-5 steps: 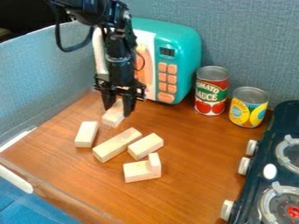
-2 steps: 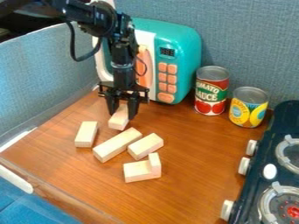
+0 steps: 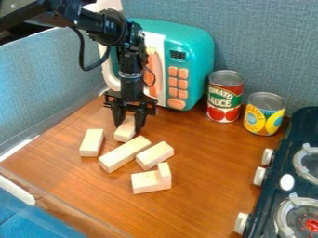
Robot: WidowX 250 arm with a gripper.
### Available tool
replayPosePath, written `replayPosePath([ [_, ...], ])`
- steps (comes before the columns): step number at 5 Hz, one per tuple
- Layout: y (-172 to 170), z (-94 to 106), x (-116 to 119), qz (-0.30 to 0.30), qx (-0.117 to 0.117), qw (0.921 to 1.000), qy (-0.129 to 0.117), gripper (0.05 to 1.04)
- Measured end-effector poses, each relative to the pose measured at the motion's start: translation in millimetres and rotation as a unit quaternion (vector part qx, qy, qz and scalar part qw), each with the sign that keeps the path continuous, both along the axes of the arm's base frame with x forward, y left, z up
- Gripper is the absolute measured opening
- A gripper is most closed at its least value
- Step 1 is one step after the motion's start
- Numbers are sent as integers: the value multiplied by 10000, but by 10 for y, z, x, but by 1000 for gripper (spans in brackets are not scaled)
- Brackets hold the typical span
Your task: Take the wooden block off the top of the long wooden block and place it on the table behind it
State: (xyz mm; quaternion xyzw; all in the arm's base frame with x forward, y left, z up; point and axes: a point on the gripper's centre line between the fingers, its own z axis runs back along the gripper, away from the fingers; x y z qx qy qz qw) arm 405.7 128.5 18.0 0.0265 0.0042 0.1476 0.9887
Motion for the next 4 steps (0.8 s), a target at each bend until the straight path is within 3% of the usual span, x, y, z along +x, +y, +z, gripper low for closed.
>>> replayPosePath([
  [2,9,7,9,20,31,10000,-33,566],
  [3,-2,-4,2,32,-1,10000,-26,634],
  [4,-37,-65,-48,12,-79,10000,-46,933],
])
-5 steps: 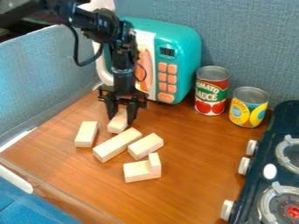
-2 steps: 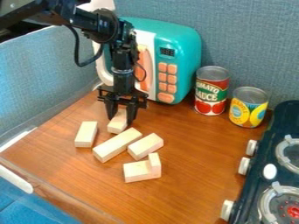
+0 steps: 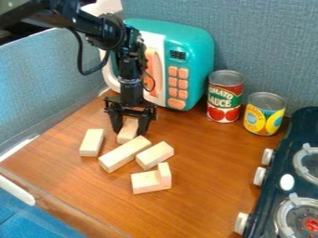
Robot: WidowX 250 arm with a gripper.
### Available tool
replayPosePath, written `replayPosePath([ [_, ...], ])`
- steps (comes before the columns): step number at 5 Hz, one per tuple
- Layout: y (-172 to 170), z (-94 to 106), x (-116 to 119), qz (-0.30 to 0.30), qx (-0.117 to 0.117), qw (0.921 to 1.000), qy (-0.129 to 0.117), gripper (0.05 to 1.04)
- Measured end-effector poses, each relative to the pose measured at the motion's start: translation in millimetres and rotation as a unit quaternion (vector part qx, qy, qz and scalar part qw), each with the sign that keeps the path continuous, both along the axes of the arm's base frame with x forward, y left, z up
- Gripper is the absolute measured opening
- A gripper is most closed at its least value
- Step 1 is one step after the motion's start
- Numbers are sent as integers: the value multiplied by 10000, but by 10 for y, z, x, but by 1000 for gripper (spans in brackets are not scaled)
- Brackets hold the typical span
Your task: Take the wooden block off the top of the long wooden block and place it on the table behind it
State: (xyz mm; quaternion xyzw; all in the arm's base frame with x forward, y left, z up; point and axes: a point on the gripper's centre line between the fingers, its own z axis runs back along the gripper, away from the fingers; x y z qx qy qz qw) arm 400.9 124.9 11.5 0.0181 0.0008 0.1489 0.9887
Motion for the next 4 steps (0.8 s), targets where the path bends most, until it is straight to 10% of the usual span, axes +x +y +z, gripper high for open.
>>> replayPosePath([
  [4,-481,850,-158,-1292,252,9831,-1271,1000],
])
